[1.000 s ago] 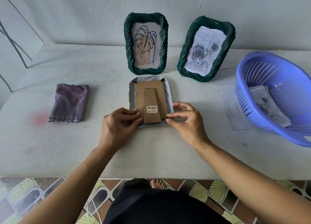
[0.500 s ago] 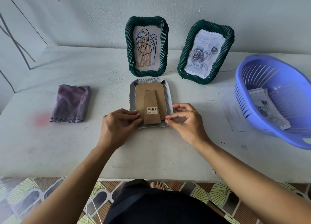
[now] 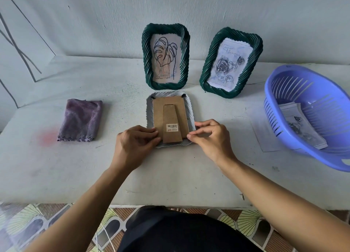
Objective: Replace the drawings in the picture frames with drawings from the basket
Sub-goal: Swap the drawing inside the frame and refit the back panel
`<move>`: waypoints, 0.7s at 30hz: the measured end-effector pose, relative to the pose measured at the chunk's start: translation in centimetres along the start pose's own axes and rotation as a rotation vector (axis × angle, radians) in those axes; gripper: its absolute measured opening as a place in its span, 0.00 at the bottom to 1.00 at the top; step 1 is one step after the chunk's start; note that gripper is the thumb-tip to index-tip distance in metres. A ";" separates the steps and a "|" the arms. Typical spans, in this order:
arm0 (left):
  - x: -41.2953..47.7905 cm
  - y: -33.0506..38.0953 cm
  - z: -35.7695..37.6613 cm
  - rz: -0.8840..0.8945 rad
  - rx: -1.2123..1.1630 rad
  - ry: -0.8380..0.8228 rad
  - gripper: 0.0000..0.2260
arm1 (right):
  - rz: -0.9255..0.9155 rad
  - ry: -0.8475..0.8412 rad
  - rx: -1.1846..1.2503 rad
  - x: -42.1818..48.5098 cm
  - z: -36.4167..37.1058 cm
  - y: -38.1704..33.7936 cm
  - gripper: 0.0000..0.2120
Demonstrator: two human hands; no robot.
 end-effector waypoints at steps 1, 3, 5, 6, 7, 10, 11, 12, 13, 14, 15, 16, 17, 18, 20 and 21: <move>0.0 0.0 -0.1 -0.006 -0.008 -0.006 0.08 | -0.003 -0.004 -0.006 0.1 -0.1 0.0 0.05; 0.3 0.1 -0.3 -0.026 -0.015 -0.021 0.08 | -0.025 0.005 -0.010 0.3 -0.2 -0.2 0.07; 0.7 0.3 -0.6 -0.074 -0.013 -0.030 0.05 | -0.067 0.014 -0.003 0.7 -0.3 -0.6 0.10; 1.0 0.5 -0.8 -0.099 -0.011 -0.029 0.04 | -0.080 0.016 -0.004 1.0 -0.4 -0.8 0.12; 1.4 0.6 -0.8 -0.108 -0.006 -0.019 0.03 | -0.092 0.025 -0.022 1.3 -0.3 -0.9 0.13; 2.5 1.0 -0.6 -0.077 0.021 0.038 0.05 | -0.106 0.060 -0.169 2.7 -0.1 -0.8 0.15; 2.9 1.0 -0.4 -0.072 0.031 0.047 0.07 | -0.105 0.062 -0.216 3.1 0.0 -0.7 0.16; 3.2 1.0 -0.1 -0.060 0.053 0.047 0.08 | -0.094 0.054 -0.260 3.5 0.1 -0.8 0.17; 3.5 1.1 0.2 -0.046 0.088 0.031 0.10 | -0.080 0.041 -0.305 3.9 0.3 -0.9 0.18; 3.8 1.3 0.6 -0.032 0.127 -0.002 0.12 | -0.067 0.027 -0.352 4.1 0.4 -1.0 0.18; 3.9 1.7 1.0 -0.021 0.169 -0.045 0.13 | -0.058 0.019 -0.394 4.2 0.6 -1.2 0.19; 3.9 2.1 1.5 -0.014 0.212 -0.089 0.15 | -0.055 0.017 -0.426 4.3 0.7 -1.5 0.19; 3.8 2.6 1.9 -0.014 0.262 -0.131 0.17 | -0.054 0.019 -0.445 4.3 0.8 -1.6 0.18; 3.7 2.9 2.3 -0.020 0.320 -0.173 0.18 | -0.052 0.018 -0.461 4.3 0.9 -1.8 0.17; 3.3 3.1 3.2 -0.017 0.436 -0.230 0.20 | -0.042 -0.001 -0.485 4.4 1.0 -2.0 0.15; 3.1 3.0 3.4 -0.004 0.476 -0.239 0.21 | -0.028 -0.019 -0.485 4.4 1.1 -2.0 0.14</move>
Point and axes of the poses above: each hand's wrist, its own x-axis towards the middle knuckle, its own z-axis out of the palm, y = z × x, the point moved 4 cm from there along x, towards the middle knuckle, and after that the axes turned 7 degrees about -x, right-handed, at the moved point
